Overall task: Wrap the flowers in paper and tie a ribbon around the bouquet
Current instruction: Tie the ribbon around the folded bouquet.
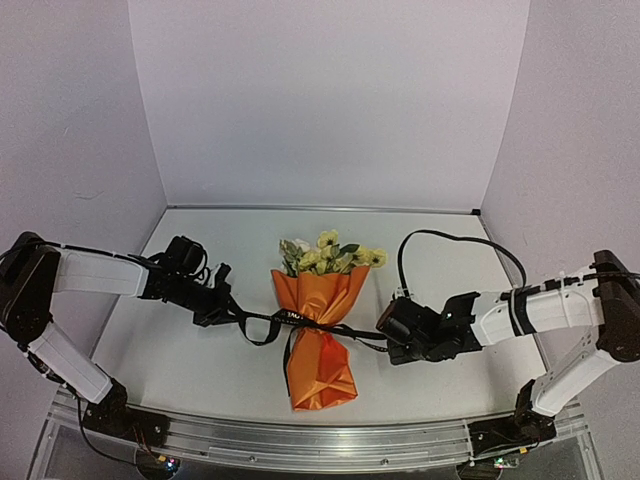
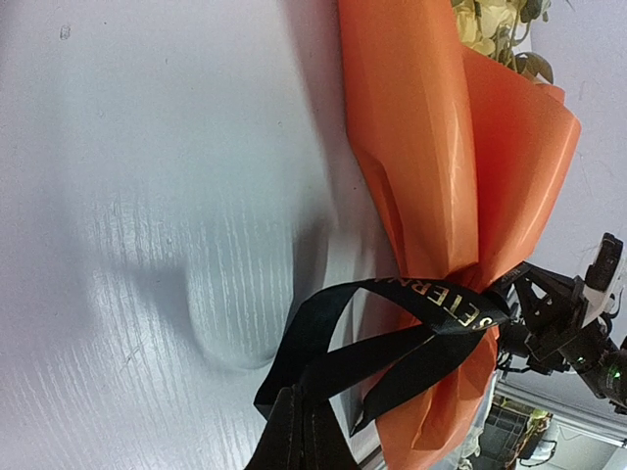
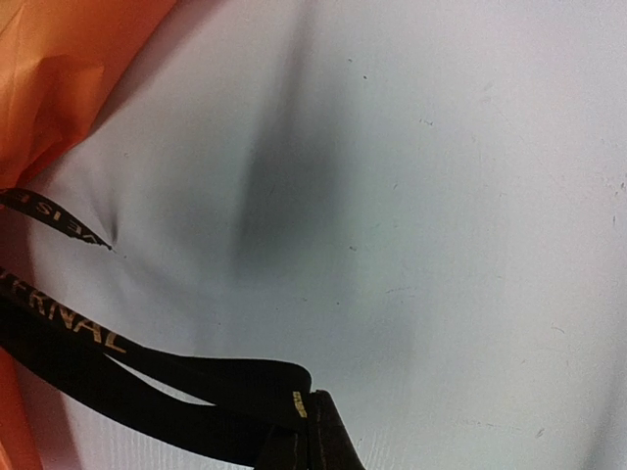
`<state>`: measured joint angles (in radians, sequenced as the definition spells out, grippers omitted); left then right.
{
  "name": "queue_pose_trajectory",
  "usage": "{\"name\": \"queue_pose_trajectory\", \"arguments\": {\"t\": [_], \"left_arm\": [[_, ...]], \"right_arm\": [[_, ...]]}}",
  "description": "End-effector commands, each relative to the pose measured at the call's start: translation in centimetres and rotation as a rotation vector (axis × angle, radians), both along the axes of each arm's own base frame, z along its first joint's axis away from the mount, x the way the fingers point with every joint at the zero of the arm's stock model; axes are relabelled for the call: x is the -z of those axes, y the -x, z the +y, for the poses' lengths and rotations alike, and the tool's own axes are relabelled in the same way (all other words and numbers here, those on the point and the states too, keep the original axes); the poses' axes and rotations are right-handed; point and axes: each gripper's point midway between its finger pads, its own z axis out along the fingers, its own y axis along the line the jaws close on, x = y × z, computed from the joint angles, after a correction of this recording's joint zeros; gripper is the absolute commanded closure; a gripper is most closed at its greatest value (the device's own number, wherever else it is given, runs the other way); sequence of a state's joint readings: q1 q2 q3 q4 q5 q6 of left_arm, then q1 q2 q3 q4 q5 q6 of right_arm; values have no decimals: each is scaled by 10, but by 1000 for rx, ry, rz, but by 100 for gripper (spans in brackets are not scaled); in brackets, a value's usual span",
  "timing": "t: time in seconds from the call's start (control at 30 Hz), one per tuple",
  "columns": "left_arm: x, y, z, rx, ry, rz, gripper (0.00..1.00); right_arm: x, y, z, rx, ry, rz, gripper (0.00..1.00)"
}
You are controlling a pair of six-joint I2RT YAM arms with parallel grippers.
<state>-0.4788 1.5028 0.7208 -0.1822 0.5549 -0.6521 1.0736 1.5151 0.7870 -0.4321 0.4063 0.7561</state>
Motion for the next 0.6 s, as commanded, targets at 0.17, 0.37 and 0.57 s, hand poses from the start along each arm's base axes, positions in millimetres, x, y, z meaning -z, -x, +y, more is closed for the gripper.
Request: {"name": "queue_pose_trajectory", "arguments": {"t": [0.17,0.37,0.57], "left_arm": [[1,-32,39,-114,-135,-72,100],[-16,-32,25,-35,-163,-154,100],[-10,-14,1,91,-259,-212,100]], "right_arm": [[12,21,-48,-35,228,70,100],[21,28,-32,-86,196,107,100],[23,35,-8,-205,107,144,100]]}}
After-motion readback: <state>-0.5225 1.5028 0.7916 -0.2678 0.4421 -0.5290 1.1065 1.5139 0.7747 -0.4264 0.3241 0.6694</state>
